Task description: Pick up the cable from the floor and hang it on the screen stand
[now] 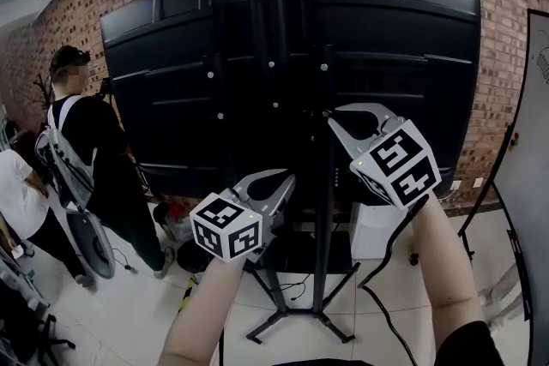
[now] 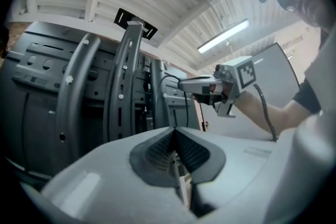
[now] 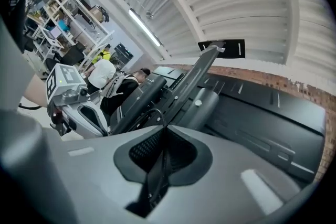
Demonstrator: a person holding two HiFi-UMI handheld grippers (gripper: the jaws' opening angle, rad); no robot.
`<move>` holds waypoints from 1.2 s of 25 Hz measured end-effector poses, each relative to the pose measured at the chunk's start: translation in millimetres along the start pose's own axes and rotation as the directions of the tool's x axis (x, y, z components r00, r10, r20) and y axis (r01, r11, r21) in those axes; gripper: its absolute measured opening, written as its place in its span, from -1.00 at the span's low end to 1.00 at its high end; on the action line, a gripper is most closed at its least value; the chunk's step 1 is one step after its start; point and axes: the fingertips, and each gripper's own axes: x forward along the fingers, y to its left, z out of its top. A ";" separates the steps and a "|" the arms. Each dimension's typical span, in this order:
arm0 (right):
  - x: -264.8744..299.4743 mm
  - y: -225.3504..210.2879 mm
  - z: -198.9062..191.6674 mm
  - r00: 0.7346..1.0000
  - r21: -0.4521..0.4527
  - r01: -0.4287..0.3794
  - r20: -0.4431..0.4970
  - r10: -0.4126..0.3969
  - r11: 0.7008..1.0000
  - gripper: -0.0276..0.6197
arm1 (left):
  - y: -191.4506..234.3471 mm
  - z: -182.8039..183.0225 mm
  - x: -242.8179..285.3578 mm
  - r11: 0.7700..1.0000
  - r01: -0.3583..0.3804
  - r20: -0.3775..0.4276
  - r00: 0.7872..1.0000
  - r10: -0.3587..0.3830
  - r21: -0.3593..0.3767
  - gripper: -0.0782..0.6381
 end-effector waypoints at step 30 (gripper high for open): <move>53.0 -142.1 48.1 0.980 0.002 0.167 -0.107 -0.166 0.986 -0.85 | 69.1 71.6 87.6 0.994 -0.027 -0.038 0.999 0.032 0.110 -0.78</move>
